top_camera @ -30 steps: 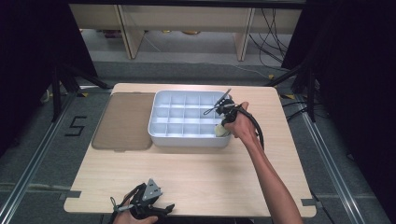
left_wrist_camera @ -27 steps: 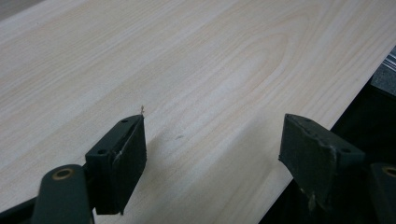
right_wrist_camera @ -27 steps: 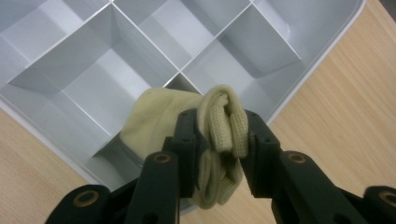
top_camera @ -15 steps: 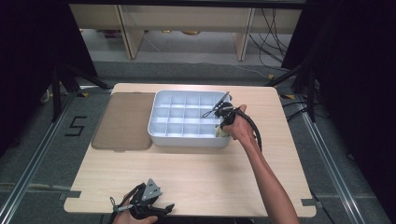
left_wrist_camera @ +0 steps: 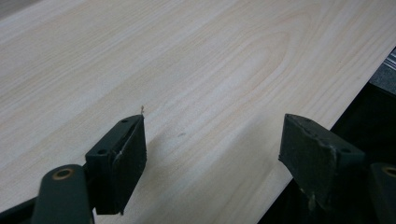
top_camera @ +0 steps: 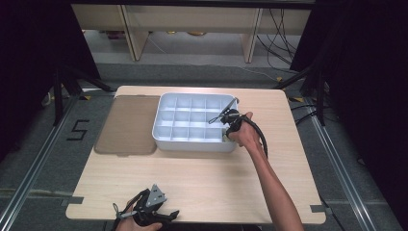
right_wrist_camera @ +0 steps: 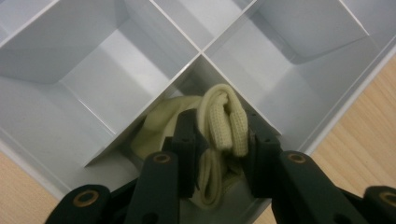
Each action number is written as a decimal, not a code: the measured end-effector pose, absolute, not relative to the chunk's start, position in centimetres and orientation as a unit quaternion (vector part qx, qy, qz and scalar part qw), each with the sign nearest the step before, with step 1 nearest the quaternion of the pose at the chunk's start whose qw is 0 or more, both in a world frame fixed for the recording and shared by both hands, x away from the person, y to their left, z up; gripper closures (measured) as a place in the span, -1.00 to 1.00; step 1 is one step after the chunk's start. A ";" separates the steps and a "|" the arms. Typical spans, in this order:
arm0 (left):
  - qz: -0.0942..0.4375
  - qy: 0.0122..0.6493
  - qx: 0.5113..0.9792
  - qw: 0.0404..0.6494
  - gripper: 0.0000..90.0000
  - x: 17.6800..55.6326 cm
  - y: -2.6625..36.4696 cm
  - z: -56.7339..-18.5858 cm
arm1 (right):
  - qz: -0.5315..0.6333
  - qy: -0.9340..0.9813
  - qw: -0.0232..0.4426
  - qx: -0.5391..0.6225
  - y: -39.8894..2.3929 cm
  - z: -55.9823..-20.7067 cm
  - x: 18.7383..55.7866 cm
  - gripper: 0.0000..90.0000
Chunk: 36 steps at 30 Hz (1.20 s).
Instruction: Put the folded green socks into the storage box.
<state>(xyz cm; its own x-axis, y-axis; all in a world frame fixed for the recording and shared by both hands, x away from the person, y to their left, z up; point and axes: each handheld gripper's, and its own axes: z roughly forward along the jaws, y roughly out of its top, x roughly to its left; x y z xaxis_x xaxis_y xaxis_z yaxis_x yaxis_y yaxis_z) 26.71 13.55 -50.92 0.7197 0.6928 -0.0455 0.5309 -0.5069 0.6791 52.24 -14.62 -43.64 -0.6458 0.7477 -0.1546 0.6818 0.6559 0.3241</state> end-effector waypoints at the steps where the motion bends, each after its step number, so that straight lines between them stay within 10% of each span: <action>1: 0.117 0.355 0.860 0.346 -0.51 26.7 13.6 -50.9 | 0.118 0.900 0.138 0.396 -14.7 -43.7 52.3 0.56; 19: 0.118 0.362 0.857 0.347 -0.51 26.7 13.5 -51.0 | 0.176 0.889 0.119 0.406 -15.7 -42.0 52.2 0.24; 36: 0.116 0.359 0.859 0.346 -0.51 26.7 13.5 -51.1 | 0.175 0.887 0.116 0.410 -15.7 -42.3 52.6 0.88</action>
<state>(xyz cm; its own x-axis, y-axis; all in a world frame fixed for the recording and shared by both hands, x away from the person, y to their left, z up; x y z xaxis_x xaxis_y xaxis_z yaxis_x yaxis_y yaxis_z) 26.68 13.51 -51.07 0.7147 0.6977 -0.0489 0.5366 -0.5021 0.6782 52.55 -15.69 -42.28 -0.6361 0.7691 -0.0624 0.6875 0.6017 0.4066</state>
